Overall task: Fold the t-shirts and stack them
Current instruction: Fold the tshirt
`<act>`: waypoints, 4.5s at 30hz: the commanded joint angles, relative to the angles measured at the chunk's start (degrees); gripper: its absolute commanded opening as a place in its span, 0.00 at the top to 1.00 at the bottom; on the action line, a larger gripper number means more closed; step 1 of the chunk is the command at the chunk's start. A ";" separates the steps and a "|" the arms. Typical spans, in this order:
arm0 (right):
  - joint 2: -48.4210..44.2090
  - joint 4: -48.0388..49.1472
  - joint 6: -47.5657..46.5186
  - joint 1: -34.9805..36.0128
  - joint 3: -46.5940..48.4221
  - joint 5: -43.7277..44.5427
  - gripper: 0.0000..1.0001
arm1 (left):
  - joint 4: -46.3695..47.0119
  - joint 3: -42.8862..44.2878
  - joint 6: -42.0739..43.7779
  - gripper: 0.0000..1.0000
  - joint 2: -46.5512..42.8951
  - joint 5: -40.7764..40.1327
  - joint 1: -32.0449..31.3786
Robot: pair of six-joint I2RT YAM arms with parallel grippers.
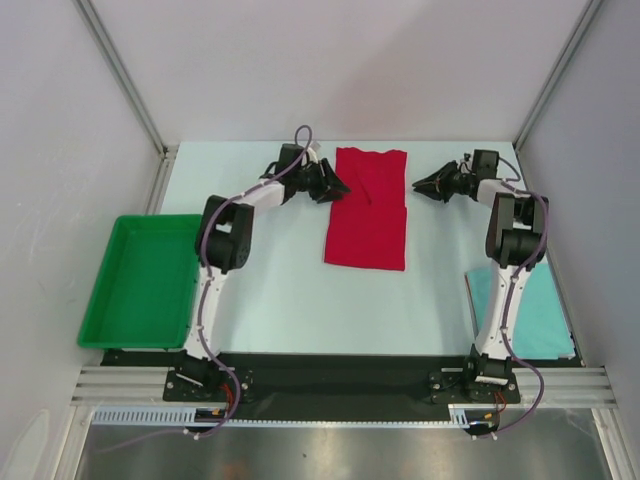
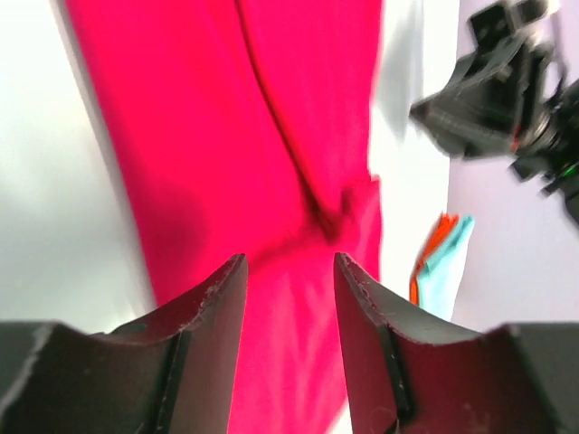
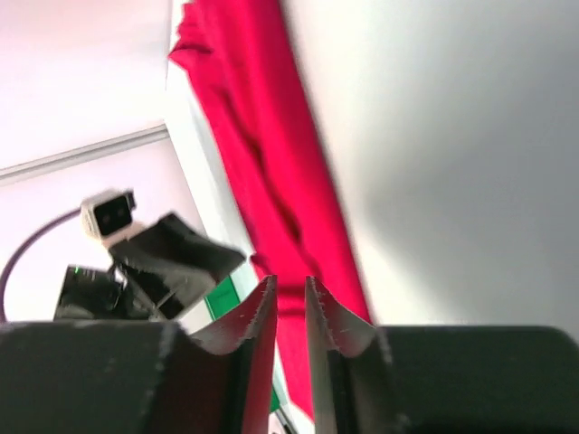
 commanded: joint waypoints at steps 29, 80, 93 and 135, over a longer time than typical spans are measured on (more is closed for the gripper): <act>-55.39 1.36 11.33 11.64 -64.71 23.90 0.45 | 9.83 -67.75 -26.07 0.49 -49.93 -36.15 -13.87; -45.46 10.50 19.86 13.66 -68.23 31.64 0.69 | 15.27 -69.60 -33.81 0.67 -40.44 -32.81 -11.15; -48.52 4.18 12.92 13.05 -68.05 30.23 1.00 | 13.51 -69.15 -30.64 1.00 -42.37 -31.49 -11.06; -65.52 -23.17 -7.20 18.94 -47.87 29.27 1.00 | -6.96 -63.38 -18.81 1.00 -65.86 -39.76 -17.93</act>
